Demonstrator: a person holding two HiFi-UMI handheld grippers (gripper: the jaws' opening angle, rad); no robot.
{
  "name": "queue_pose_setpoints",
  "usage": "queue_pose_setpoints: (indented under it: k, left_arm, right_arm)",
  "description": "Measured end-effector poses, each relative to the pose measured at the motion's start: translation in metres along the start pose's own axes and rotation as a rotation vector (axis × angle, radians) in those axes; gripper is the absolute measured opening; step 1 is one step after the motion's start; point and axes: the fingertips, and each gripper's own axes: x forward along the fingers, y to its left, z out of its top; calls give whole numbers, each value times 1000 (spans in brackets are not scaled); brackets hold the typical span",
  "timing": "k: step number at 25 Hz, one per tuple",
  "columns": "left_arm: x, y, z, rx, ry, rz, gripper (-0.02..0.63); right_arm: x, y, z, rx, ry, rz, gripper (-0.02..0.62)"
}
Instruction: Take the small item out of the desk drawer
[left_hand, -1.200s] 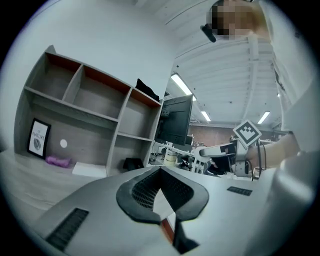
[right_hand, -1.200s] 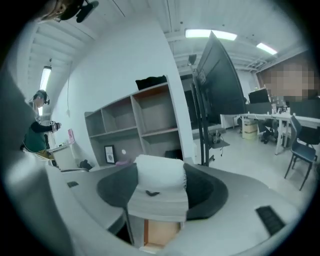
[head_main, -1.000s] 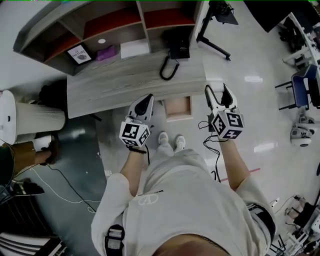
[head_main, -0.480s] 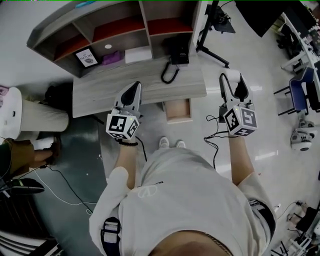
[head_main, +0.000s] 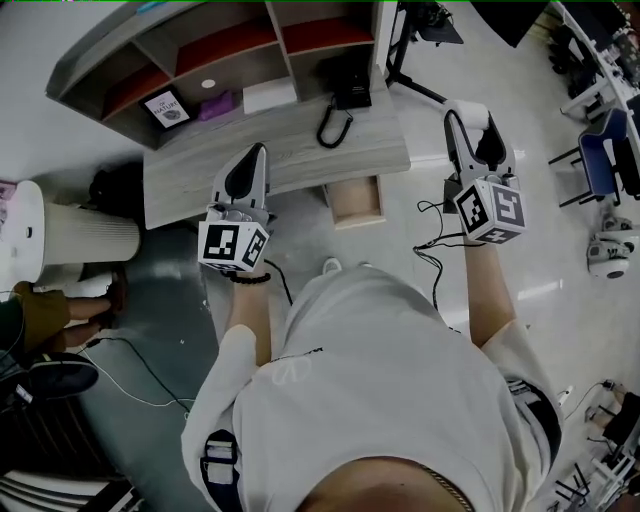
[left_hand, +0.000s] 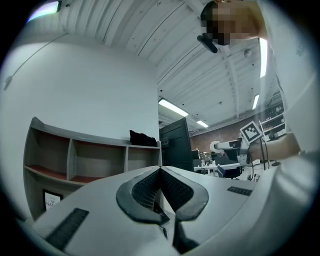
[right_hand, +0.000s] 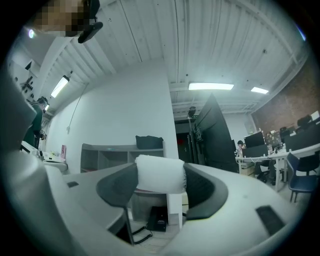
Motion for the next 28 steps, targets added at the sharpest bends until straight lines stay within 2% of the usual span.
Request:
queue_pose_setpoints:
  k: [8,28]
  left_arm:
    - [1,-12,17,35,-21,-15,0]
    - [-4,-7,14,10,-19,-11,0]
  right_arm:
    - [-6,-2,10,24,-52,9,278]
    - [-4,-2,6,15,-32,-33,270]
